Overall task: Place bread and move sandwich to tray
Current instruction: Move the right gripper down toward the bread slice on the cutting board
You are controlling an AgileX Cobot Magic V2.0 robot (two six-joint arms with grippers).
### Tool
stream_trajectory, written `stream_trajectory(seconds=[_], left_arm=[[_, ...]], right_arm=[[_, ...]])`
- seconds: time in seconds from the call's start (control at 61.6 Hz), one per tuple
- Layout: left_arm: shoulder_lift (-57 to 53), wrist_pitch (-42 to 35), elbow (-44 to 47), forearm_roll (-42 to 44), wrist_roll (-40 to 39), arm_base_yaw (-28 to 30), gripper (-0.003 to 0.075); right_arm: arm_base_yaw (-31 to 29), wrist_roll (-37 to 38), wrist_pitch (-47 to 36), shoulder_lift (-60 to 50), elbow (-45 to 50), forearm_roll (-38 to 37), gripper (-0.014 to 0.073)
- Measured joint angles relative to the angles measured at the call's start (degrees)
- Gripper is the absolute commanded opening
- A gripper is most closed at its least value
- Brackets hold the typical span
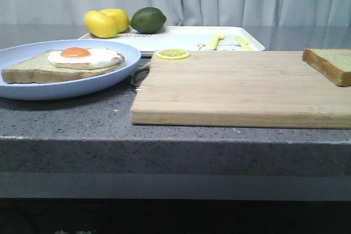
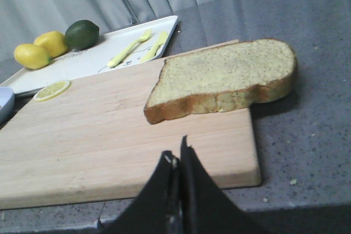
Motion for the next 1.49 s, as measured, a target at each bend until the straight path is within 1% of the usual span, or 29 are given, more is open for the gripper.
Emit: stream_trajectory(seconds=[0.049, 0.114, 0.243, 0.357, 0.406, 0.503, 0.616, 0.681, 0.73, 0.795, 0.843, 0.86, 0.876, 0.908, 0.973, 0.989, 1.006, 1.022, 1.071, 1.103, 1.135, 1.168, 1.346, 1.492], left_arm=[[0.0, -0.5, -0.9, 0.0, 0.0, 0.0, -0.002], [0.0, 0.8, -3.3, 0.0, 0.0, 0.0, -0.002], [1.6, 7.5, -12.3, 2.1, 0.0, 0.0, -0.002], [8.5, 15.6, -20.3, 4.2, 0.0, 0.0, -0.002], [13.2, 18.6, -23.2, 4.5, 0.0, 0.0, -0.002], [19.8, 20.8, -25.8, 4.7, 0.0, 0.0, -0.002], [24.9, 20.9, -27.2, 4.8, 0.0, 0.0, -0.002], [26.3, 20.6, -27.2, 4.8, 0.0, 0.0, -0.002], [26.7, 20.3, -27.2, 4.8, 0.0, 0.0, -0.002], [26.7, 19.5, -27.2, 4.8, 0.0, 0.0, -0.0013], [26.7, 18.9, -27.2, 4.8, 0.0, 0.0, 0.0031], [26.7, 18.9, -27.2, 4.8, 0.0, 0.0, 0.0058], [26.7, 18.7, -27.3, 4.8, 0.0, 0.0, 0.0079], [26.7, 18.6, -27.3, 4.8, 0.0, 0.0, 0.0144], [26.7, 18.5, -27.4, 5.0, 0.0, 0.0, 0.0312], [26.7, 18.4, -27.4, 5.0, 0.0, 0.0, 0.0365], [26.7, 18.4, -27.4, 5.0, 0.0, 0.0, 0.0398], [26.7, 18.3, -27.4, 5.0, 0.0, 0.0, 0.0447], [26.7, 18.2, -27.4, 5.0, 0.0, 0.0, 0.055], [26.7, 18.2, -27.4, 5.0, 0.0, 0.0, 0.0584], [26.7, 18.1, -27.4, 5.0, 0.0, 0.0, 0.0609], [26.7, 18.0, -27.4, 5.0, 0.0, 0.0, 0.0614], [26.7, 17.9, -27.4, 5.0, 0.0, 0.0, 0.0588], [26.7, 17.8, -27.4, 5.0, 0.0, 0.0, 0.0557]], right_arm=[[0.0, 0.0, 1.1, 0.0, -1.8, -0.8, -0.006], [0.0, 0.0, 3.2, 0.0, -5.5, -2.9, -0.006], [0.0, 0.0, 9.6, 1.7, -14.4, -8.6, -0.006], [0.0, 0.0, 14.7, 9.3, -22.2, -10.6, -0.006], [0.0, 0.0, 16.3, 14.4, -25.7, -11.0, -0.006], [0.0, 0.0, 17.6, 22.0, -29.8, -11.1, -0.006], [0.0, 0.0, 17.6, 28.4, -32.2, -11.2, -0.0055], [0.0, 0.0, 17.6, 30.3, -32.4, -11.2, -0.0023], [0.0, 0.0, 17.6, 30.9, -32.4, -11.2, 0.0038], [0.0, 0.0, 17.5, 31.0, -32.4, -11.2, 0.0173], [0.0, 0.0, 17.5, 31.0, -32.4, -11.2, 0.0318], [0.0, 0.0, 17.5, 31.0, -32.4, -11.2, 0.0351], [0.0, 0.0, 17.5, 31.0, -32.4, -11.2, 0.0402], [0.0, 0.0, 17.5, 31.0, -32.4, -11.2, 0.0484], [0.0, 0.0, 17.5, 31.0, -32.4, -11.3, 0.062], [0.0, 0.0, 17.5, 31.0, -32.4, -11.3, 0.0641], [0.0, 0.0, 17.5, 31.0, -32.4, -11.3, 0.0667], [0.0, 0.0, 17.5, 31.0, -32.4, -11.3, 0.0663], [0.0, 0.0, 17.5, 31.0, -32.4, -11.3, 0.0646], [0.0, 0.0, 17.5, 31.0, -32.4, -11.3, 0.0641], [0.0, 0.0, 17.5, 31.0, -32.4, -11.3, 0.0642], [0.0, 0.0, 17.5, 31.0, -32.4, -11.3, 0.0642], [0.0, 0.0, 17.7, 31.3, -32.9, -11.3, 0.0641], [-0.8, 0.0, 20.6, 35.4, -37.1, -11.5, 0.0641]])
